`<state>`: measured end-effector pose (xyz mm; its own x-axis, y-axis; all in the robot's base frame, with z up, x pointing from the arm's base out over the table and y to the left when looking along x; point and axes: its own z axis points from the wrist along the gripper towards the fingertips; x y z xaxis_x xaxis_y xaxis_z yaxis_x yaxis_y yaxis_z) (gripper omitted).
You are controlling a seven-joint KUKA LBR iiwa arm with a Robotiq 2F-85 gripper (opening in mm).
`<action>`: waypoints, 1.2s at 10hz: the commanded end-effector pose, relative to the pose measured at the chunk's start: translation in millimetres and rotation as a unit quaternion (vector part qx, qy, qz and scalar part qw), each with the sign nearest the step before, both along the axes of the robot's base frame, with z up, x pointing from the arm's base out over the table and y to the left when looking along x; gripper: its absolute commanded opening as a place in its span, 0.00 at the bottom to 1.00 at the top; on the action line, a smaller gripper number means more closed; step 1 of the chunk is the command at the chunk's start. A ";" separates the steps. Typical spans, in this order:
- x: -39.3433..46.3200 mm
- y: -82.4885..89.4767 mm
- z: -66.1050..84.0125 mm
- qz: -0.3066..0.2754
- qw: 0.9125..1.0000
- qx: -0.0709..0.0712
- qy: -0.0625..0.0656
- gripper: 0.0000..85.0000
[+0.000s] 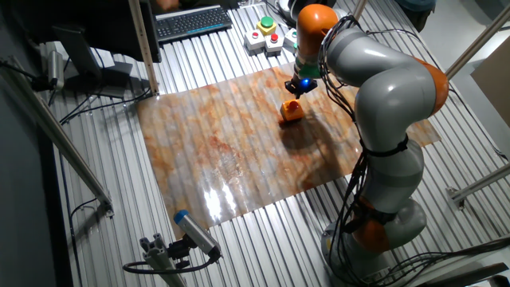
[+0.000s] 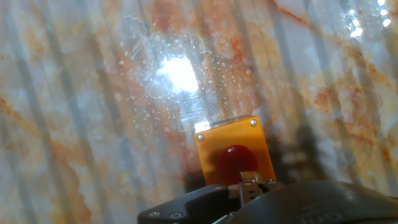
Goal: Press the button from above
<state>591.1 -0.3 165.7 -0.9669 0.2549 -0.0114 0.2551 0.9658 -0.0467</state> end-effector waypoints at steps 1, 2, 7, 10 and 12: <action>-0.1 -0.4 0.3 -0.001 1.000 -0.001 -0.001 0.00; -0.7 -0.8 0.6 -0.001 1.000 0.000 -0.001 0.00; -5.6 -0.9 3.9 -0.002 1.000 0.000 -0.004 0.00; -5.0 0.0 3.2 -0.006 1.000 0.009 -0.002 0.00; -4.7 0.1 3.1 -0.004 1.000 0.008 -0.004 0.00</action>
<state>586.5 -0.2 168.7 -0.9648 0.2626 -0.0154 0.2629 0.9644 -0.0286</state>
